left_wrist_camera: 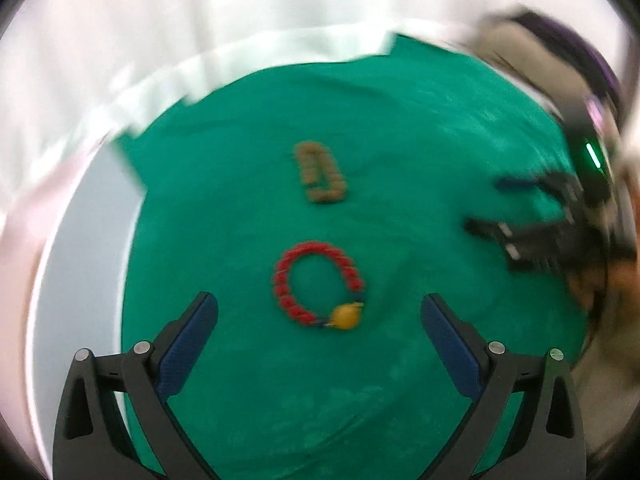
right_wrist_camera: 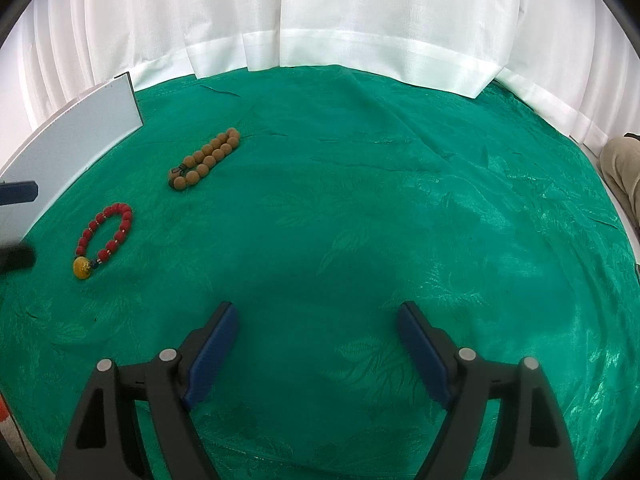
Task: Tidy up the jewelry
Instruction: 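Close the left tool on the red bracelet's yellow bead and lift it, then carry the red bracelet to the box while the right tool grasps the wooden bead bracelet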
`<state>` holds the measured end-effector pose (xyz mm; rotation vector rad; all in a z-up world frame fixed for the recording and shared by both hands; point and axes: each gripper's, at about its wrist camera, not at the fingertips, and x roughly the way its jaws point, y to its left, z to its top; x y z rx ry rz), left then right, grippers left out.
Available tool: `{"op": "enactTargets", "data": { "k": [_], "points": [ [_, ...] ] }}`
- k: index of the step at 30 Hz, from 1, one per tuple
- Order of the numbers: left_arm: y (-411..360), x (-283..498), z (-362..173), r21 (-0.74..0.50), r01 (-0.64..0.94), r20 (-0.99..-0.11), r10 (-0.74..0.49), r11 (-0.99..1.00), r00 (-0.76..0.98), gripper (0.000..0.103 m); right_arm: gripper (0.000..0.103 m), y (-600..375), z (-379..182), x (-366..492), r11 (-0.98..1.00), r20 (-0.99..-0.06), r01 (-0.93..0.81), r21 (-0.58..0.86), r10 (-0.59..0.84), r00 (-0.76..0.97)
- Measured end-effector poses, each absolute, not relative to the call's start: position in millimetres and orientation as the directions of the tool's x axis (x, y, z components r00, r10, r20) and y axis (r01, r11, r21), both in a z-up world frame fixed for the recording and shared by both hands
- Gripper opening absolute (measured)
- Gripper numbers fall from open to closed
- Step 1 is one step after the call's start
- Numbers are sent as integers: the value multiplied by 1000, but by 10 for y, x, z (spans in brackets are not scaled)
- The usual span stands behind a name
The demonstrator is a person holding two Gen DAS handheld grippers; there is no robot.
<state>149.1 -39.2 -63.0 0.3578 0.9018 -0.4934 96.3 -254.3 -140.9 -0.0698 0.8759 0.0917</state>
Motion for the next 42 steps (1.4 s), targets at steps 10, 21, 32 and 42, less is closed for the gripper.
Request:
{"op": "enactTargets", "data": {
  "k": [10,21,32,42],
  "points": [
    [-515,1716,-1090,9,687,-893,-303,727,333,32,84,-2545,-1408,963,994,-770,-109,-24,51,637],
    [-528,1621,-1092,-10,718,-904,-313,696,291,51,84,-2545,-1408,963,994,-770,-108,-24,51,636],
    [17,1659,-1006,-303,433,-827,-460,849,322,15,84,-2545,-1408,963,994,-770,-109,-24,51,636],
    [889,1384,-268,-511,101,-707,-484,854,516,15,82,-2581,-813,1527,932,-793,-162,323,360,491]
  ]
}}
